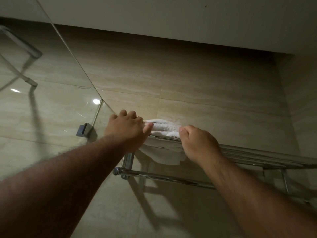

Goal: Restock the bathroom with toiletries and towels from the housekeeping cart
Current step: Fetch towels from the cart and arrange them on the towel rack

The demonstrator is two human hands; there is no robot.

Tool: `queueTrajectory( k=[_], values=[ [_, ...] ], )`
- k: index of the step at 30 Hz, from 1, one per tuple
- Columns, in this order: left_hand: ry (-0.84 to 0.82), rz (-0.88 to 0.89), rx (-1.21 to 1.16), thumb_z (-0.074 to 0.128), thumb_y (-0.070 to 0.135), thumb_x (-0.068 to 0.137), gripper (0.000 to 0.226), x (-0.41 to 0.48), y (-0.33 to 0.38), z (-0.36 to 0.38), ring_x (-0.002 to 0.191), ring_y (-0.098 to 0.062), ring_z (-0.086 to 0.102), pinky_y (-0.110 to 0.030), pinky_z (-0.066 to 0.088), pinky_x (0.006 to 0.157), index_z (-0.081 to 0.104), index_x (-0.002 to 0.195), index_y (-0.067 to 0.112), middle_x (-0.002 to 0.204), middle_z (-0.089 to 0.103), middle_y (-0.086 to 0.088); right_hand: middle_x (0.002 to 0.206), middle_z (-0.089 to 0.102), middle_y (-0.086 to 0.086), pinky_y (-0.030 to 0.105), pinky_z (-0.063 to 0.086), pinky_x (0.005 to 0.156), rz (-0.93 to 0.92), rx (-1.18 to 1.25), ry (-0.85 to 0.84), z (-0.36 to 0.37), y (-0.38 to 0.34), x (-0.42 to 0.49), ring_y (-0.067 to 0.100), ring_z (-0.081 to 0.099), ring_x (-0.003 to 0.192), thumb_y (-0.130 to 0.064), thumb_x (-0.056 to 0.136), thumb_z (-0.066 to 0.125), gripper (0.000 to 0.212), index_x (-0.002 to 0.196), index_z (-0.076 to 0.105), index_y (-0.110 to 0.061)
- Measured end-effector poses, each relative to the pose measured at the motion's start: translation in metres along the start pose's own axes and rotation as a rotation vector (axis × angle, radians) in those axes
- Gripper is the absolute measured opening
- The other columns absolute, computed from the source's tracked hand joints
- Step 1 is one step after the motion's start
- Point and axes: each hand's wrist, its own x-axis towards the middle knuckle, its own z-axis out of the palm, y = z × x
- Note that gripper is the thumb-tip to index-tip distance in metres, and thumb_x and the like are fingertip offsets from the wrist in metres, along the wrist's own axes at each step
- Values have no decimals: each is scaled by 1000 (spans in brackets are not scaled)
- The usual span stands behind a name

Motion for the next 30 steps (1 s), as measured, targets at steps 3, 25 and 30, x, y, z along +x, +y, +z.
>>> queueTrajectory(
  k=[3,25,30],
  values=[
    [-17,-3,-50,16,67,98,71,-22,3,7,124,-22,45,-39,38,103,33,149,19,140,47,-6,155,41,0,39,27,114,-34,-123,0,9,1,-13,22,39,141,-52,104,24,56,150,37,-23],
    [-392,-15,77,13,76,92,91,-134,35,-72,152,-24,-15,-51,0,124,-10,158,18,166,-13,-5,166,-18,3,46,7,124,48,-248,-434,-91,17,-143,26,-8,154,-74,94,25,90,159,-9,-23],
    [-490,-54,48,14,78,91,92,-175,45,-90,153,-24,-11,-50,2,125,-7,159,18,167,-8,-6,166,-17,5,50,6,124,44,-258,-479,-111,20,-180,29,-9,154,-75,93,23,91,159,-10,-23]
  ],
)
